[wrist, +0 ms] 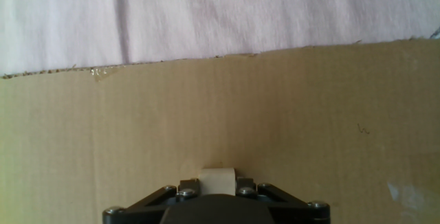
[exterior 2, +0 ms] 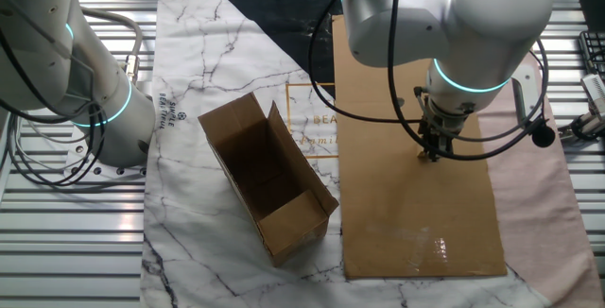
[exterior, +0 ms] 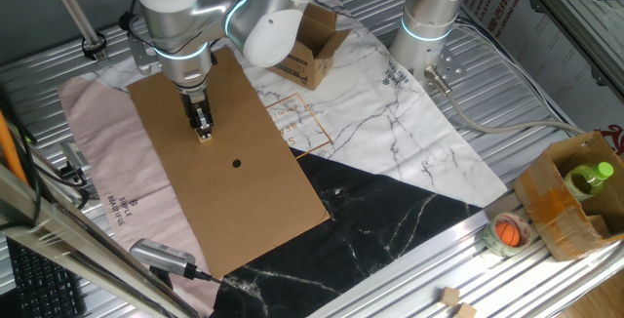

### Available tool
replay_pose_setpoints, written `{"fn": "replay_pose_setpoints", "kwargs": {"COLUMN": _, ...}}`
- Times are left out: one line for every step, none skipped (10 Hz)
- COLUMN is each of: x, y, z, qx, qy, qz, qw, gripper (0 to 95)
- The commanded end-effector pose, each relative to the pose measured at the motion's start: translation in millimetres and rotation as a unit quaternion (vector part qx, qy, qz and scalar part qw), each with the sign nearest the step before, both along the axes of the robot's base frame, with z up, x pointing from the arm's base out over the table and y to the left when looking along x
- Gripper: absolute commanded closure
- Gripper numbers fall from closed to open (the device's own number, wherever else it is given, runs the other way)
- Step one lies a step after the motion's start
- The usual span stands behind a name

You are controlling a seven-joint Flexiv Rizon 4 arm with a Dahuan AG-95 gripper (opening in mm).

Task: Hold a small block with the gripper and sweep it from left to right on the table

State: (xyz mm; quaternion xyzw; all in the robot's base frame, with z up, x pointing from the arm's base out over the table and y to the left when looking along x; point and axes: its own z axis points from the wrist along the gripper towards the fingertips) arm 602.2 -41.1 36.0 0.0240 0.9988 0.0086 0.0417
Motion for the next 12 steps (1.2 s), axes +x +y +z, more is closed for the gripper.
{"fn": "replay_pose_setpoints", "kwargs": {"x": 0.2, "y": 0.8, "z": 0.0, "qx": 0.000, "qy": 0.000, "qz": 0.000, "qw": 1.0000, "gripper": 95.0}}
{"fn": "replay_pose_setpoints", "kwargs": {"x": 0.3, "y": 1.1, "z": 0.0, "qx": 0.000, "qy": 0.000, "qz": -0.001, "qw": 1.0000, "gripper": 95.0}}
{"fn": "replay_pose_setpoints", "kwargs": {"x": 0.3, "y": 1.5, "z": 0.0, "qx": 0.001, "qy": 0.000, "qz": -0.001, "qw": 1.0000, "gripper": 95.0}}
{"fn": "replay_pose_setpoints", "kwargs": {"x": 0.4, "y": 1.6, "z": 0.0, "qx": 0.001, "qy": 0.000, "qz": -0.001, "qw": 1.0000, "gripper": 95.0}}
{"fn": "replay_pose_setpoints", "kwargs": {"x": 0.5, "y": 1.7, "z": 0.0, "qx": 0.002, "qy": 0.000, "qz": 0.001, "qw": 1.0000, "gripper": 95.0}}
{"fn": "replay_pose_setpoints", "kwargs": {"x": 0.5, "y": 1.8, "z": 0.0, "qx": 0.002, "qy": 0.000, "qz": 0.002, "qw": 1.0000, "gripper": 95.0}}
{"fn": "replay_pose_setpoints", "kwargs": {"x": 0.4, "y": 2.0, "z": 0.0, "qx": 0.001, "qy": 0.000, "qz": 0.005, "qw": 1.0000, "gripper": 95.0}}
{"fn": "replay_pose_setpoints", "kwargs": {"x": 0.5, "y": 2.0, "z": 0.0, "qx": 0.001, "qy": 0.000, "qz": 0.005, "qw": 1.0000, "gripper": 95.0}}
{"fn": "replay_pose_setpoints", "kwargs": {"x": 0.5, "y": 2.1, "z": 0.0, "qx": 0.001, "qy": 0.000, "qz": 0.008, "qw": 1.0000, "gripper": 95.0}}
{"fn": "replay_pose_setpoints", "kwargs": {"x": 0.4, "y": 2.3, "z": -0.1, "qx": 0.001, "qy": 0.000, "qz": 0.010, "qw": 1.0000, "gripper": 95.0}}
{"fn": "replay_pose_setpoints", "kwargs": {"x": 0.4, "y": 2.4, "z": -0.1, "qx": 0.001, "qy": 0.000, "qz": 0.010, "qw": 0.9999, "gripper": 95.0}}
{"fn": "replay_pose_setpoints", "kwargs": {"x": 0.4, "y": 2.4, "z": -0.1, "qx": 0.002, "qy": 0.000, "qz": 0.011, "qw": 0.9999, "gripper": 95.0}}
